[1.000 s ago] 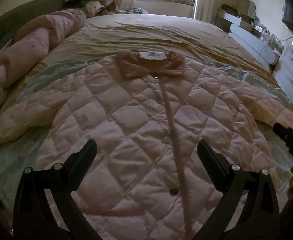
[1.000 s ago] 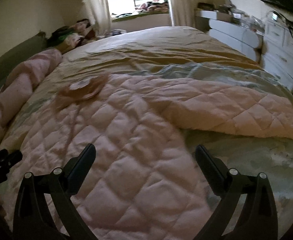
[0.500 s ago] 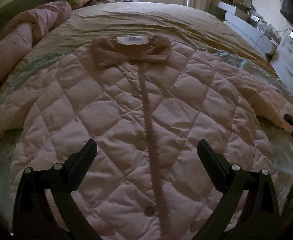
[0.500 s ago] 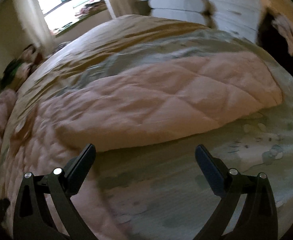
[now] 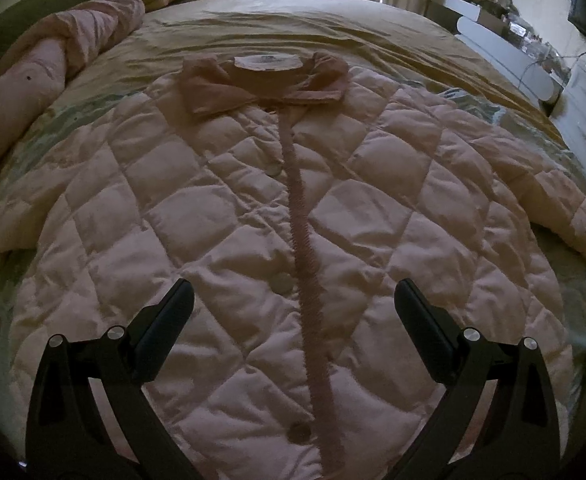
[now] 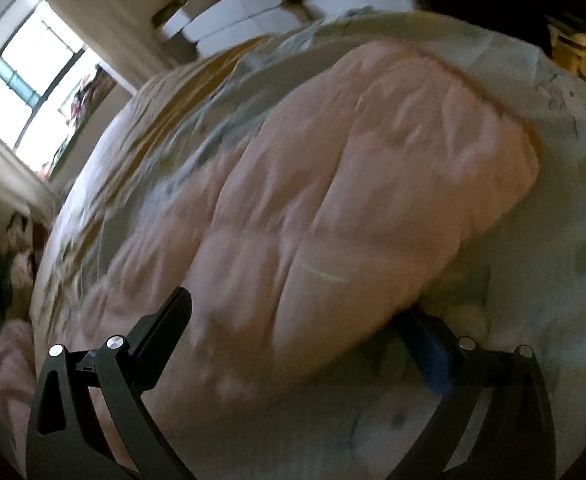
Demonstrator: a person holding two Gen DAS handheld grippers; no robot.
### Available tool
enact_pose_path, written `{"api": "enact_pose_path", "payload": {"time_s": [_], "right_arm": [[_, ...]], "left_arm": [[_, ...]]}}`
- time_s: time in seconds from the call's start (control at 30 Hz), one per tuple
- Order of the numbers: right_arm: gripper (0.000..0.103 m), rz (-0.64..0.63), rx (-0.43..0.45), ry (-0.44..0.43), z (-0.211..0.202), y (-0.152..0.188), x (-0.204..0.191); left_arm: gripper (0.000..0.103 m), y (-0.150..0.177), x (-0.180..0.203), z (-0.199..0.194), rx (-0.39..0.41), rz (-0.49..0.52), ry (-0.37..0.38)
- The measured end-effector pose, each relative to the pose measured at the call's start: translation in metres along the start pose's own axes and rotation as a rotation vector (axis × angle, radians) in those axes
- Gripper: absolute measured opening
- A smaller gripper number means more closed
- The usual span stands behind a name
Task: Fold large clothes
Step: 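Grasp the jacket sleeve with the right tool and lift it, then carry the held sleeve across the jacket front with the right tool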
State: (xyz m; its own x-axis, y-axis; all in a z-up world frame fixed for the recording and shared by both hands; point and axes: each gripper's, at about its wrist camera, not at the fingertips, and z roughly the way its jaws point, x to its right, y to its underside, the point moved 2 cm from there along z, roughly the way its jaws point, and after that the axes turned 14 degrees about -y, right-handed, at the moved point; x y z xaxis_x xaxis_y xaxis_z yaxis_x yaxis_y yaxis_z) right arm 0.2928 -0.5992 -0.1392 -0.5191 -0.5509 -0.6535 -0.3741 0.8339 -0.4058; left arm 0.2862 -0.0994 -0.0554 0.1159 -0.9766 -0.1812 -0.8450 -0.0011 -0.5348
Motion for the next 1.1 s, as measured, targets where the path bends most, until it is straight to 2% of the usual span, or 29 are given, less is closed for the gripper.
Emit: {"api": "enact_pose_path", "payload": {"time_s": [0.03, 0.1, 0.13, 0.17, 0.23, 0.37, 0.47, 0.6, 0.8, 1.1], "right_arm": [[0.098, 0.027, 0.011, -0.015, 0.001, -0.006, 0.005], [0.088, 0.087, 0.037, -0.044, 0.003, -0.016, 0.015], [0.077, 0.098, 0.05, -0.051, 0.003, -0.021, 0.018], [0.053, 0.094, 0.06, -0.072, 0.002, -0.026, 0.017], [0.036, 0.078, 0.071, -0.118, -0.001, -0.033, 0.013], [0.021, -0.069, 0.12, -0.228, -0.031, -0.04, -0.026], [0.018, -0.16, 0.135, -0.297, -0.052, -0.041, -0.058], [0.017, -0.339, 0.15, -0.401, -0.082, -0.033, -0.129], [0.016, -0.578, 0.156, -0.498, -0.112, -0.009, -0.237], [0.016, -0.741, 0.122, -0.594, -0.119, 0.052, -0.348]], "left_arm": [[0.094, 0.0, -0.003, -0.001, 0.001, -0.004, -0.001], [0.094, -0.001, -0.008, -0.003, 0.004, -0.006, -0.016], [0.094, -0.003, -0.012, -0.005, 0.005, -0.007, -0.026], [0.094, -0.004, -0.015, -0.006, 0.004, -0.009, -0.029], [0.094, -0.009, -0.023, -0.009, 0.009, -0.021, -0.032], [0.094, -0.02, -0.036, -0.018, 0.026, -0.037, -0.044], [0.094, -0.03, -0.046, -0.026, 0.033, -0.052, -0.047], [0.094, -0.044, -0.062, -0.04, 0.036, -0.08, -0.005], [0.094, -0.053, -0.106, -0.064, 0.064, -0.158, 0.001], [0.094, -0.053, -0.158, -0.072, 0.095, -0.221, -0.003]]}}
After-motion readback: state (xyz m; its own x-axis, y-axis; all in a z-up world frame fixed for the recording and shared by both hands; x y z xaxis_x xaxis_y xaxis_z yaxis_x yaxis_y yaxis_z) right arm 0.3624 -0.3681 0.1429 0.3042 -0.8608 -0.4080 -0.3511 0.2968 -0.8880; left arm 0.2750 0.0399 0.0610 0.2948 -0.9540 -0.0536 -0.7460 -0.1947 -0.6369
